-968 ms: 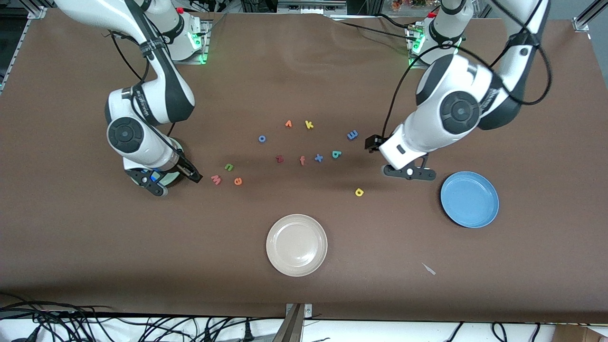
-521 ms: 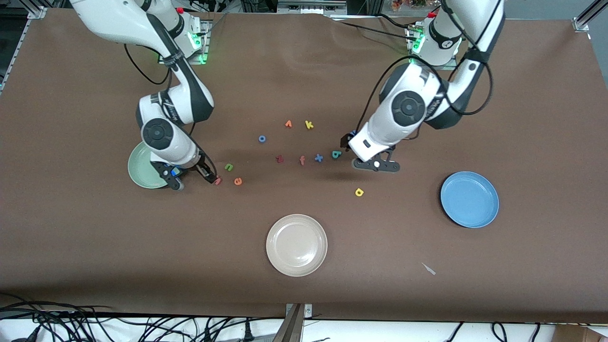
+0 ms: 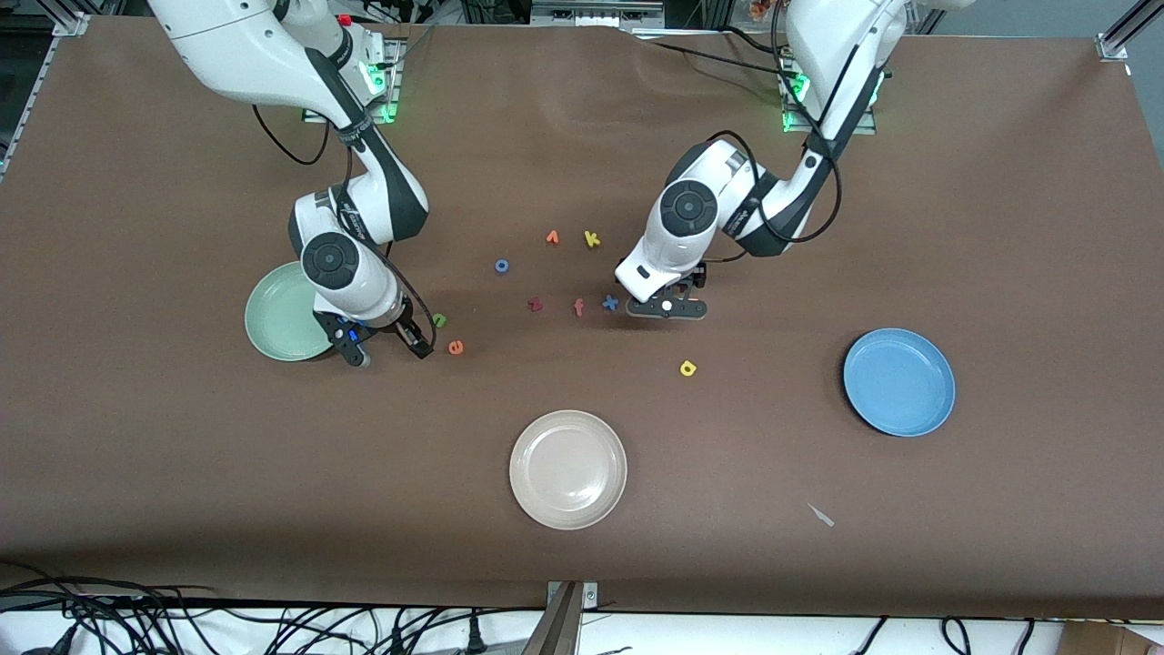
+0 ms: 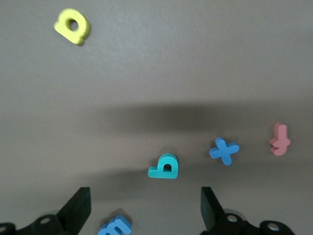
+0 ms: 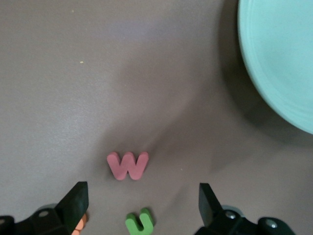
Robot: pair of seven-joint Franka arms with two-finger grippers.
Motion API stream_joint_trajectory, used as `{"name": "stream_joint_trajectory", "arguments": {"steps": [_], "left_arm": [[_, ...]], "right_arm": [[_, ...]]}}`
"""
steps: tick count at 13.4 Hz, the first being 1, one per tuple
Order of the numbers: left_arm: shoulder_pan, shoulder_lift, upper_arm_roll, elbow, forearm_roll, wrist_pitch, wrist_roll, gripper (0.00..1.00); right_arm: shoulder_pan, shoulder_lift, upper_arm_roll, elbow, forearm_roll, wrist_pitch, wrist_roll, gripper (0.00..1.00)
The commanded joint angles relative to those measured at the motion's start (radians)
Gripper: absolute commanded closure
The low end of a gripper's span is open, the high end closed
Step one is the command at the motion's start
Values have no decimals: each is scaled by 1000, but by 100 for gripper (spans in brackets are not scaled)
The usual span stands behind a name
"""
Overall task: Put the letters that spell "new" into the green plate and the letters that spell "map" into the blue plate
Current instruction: 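Grasp pink w with the right gripper while the left gripper grasps cyan b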
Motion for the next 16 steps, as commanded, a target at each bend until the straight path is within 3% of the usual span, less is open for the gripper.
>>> {"name": "stream_joint_trajectory", "arguments": {"steps": [1,2,6,8,11,14,16], "left_arm": [[-14,38,14,54,35,-4,-35,3],[-17,44,14,54,39,-4,-48,6],[-32,98,14,97,61,-4,-79,13],[-32,101,14,96,61,-4,-79,23],[-32,102,12,90,61,-7,-81,27],[-34,114,14,90,61,-7,-82,28],[-34,122,14,91,61,-7,-84,30]], "right_arm": [[0,34,2,3,-7,57,22,1],[0,35,1,3,-10,58,20,2],[-9,44,-1,9,-12,61,19,33],[-8,64,-1,10,-12,83,19,40],[-8,66,-1,10,-12,89,19,51],[-8,61,-1,10,-12,83,14,75],[-8,34,-1,9,-13,77,5,75]]}}
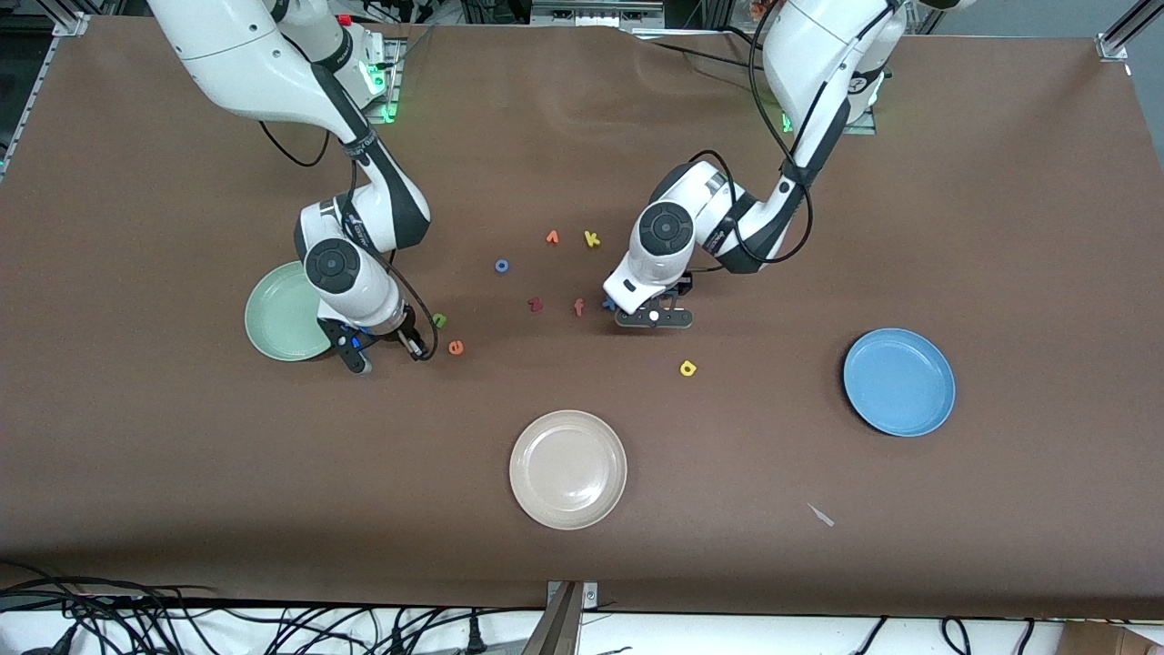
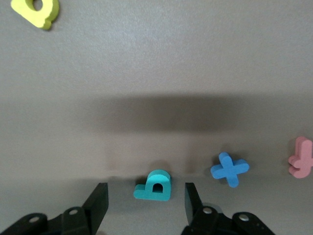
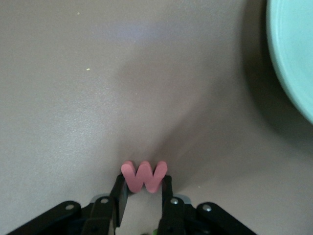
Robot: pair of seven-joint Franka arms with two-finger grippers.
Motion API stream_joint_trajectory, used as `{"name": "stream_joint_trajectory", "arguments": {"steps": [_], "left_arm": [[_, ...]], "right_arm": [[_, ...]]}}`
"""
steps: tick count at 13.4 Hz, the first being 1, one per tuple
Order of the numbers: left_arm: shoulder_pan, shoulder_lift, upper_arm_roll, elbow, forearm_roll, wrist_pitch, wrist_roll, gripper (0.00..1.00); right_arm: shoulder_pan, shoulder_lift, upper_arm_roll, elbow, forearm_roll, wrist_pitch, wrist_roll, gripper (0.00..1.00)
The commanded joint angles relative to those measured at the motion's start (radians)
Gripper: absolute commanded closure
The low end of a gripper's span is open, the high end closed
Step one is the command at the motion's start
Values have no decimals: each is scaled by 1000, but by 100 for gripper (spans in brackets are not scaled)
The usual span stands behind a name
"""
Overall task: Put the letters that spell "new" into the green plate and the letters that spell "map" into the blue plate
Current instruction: 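Set the w on the green plate while the left gripper lifts b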
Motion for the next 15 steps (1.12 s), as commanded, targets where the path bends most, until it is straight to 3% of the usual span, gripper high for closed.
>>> {"name": "stream_joint_trajectory", "arguments": {"steps": [1,8,11,15], "left_arm": [[-16,20,10,24,35,-8,-29,31],[-22,33,12,32,34,-6,-46,49],[-22,33,12,32,34,-6,-46,58],[-22,42,12,32,35,-3,-48,77]], "right_arm": [[-4,-31,3,3,-15,-22,-3,75],[-7,-160,-105,-10,-13,-252,-265,75],[-9,-228,-170,-115,-9,-232,-380,75],[-11,-281,-254,-252,2,-176,-530,74]]}}
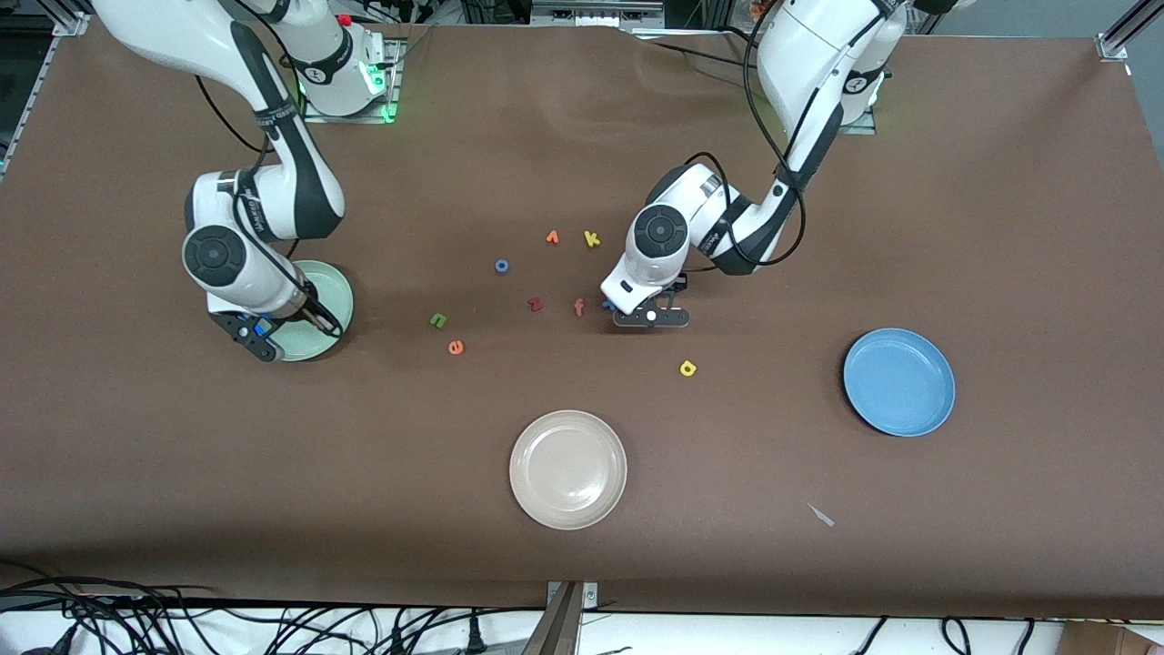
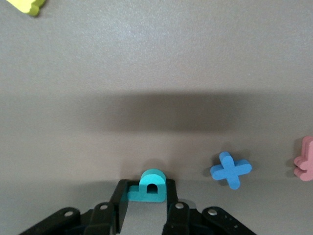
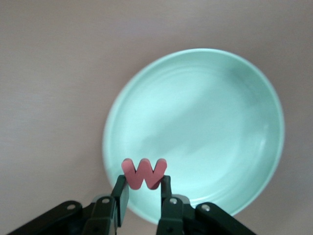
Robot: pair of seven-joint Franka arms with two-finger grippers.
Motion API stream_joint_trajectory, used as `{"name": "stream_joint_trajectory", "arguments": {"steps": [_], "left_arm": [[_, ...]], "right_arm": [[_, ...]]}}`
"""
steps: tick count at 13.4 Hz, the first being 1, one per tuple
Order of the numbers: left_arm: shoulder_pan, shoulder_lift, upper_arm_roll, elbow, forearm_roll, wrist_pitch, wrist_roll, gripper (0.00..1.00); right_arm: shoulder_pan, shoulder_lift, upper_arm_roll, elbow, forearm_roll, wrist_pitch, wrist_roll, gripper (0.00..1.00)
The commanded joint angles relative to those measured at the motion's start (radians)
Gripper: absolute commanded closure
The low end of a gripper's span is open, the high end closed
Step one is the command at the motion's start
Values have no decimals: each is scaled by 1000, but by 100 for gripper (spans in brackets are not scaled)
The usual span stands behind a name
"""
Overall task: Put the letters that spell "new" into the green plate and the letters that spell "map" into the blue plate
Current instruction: 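Set the w on the green plate while the left gripper lifts b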
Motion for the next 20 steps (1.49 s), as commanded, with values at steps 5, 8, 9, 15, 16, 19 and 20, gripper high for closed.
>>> {"name": "stream_joint_trajectory", "arguments": {"steps": [5,8,9,15,16,19,20], "left_arm": [[-4,16,14,41,35,-18,-17,89],[33,3,14,127,35,-136,9,90],[59,-1,11,141,32,-156,31,90],[264,-109,11,129,20,-313,421,90],[315,-115,11,124,29,-316,509,90],[447,-138,12,114,34,-334,744,89],[482,-142,14,112,34,-343,810,87]], "right_arm": [[-3,-39,-49,-146,70,93,-64,0],[0,-59,-35,-124,74,82,-59,0],[7,-55,-14,-98,79,82,-55,0],[20,49,176,64,146,82,233,0],[31,68,189,72,146,90,263,0],[45,106,190,69,146,123,280,0],[60,122,193,65,148,152,283,0]]}}
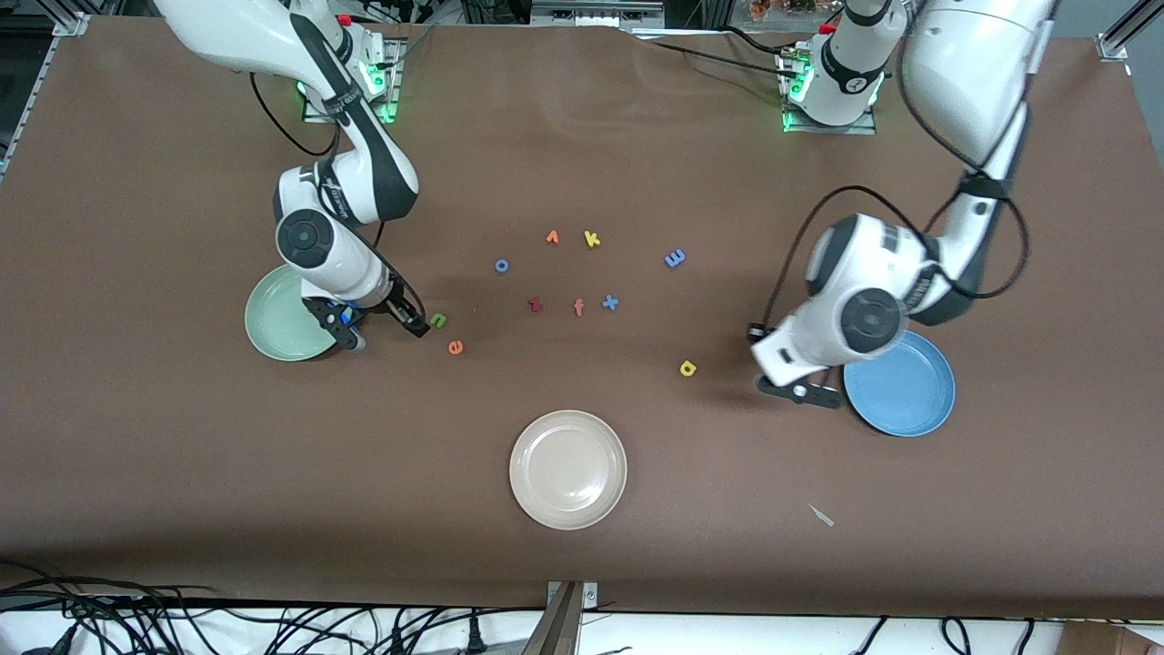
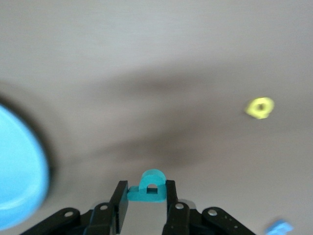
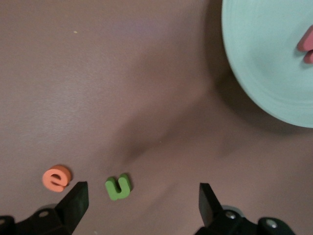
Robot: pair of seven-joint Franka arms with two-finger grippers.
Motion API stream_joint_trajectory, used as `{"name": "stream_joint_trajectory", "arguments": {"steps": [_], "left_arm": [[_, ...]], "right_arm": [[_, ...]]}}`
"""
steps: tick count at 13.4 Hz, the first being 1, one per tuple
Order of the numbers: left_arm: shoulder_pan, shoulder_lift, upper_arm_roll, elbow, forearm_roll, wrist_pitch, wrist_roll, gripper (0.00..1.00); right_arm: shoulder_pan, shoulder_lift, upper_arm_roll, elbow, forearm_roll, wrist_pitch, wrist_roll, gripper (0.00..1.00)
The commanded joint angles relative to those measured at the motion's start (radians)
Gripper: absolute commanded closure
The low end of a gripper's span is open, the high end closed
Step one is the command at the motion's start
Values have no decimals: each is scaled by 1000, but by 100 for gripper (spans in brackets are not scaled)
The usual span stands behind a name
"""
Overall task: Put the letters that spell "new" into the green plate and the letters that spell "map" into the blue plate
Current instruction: 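Drop the b on the blue plate while the right gripper reaches the u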
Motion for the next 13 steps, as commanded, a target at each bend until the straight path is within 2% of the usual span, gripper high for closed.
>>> {"name": "stream_joint_trajectory", "arguments": {"steps": [1,4,6,7,8,9,10,13], "left_arm": [[99,-46,-11,-37,37,-24,188,87],[193,-38,-14,-52,174,-13,243,87],[199,2,-14,-52,218,12,246,82],[199,26,-14,-54,235,19,246,74],[205,37,-14,-54,238,19,252,62],[213,40,-14,-52,238,13,288,21],[216,37,-12,-46,236,7,339,0],[216,16,-14,9,219,-63,353,0]], "right_arm": [[31,53,0,14,14,55,36,0],[44,61,0,15,14,70,50,0],[50,75,0,14,14,84,48,0],[59,76,0,14,14,84,48,2],[65,76,0,14,14,86,48,10],[65,80,0,14,10,86,47,20],[65,84,0,14,8,89,47,28],[68,92,0,14,6,101,41,35]]}}
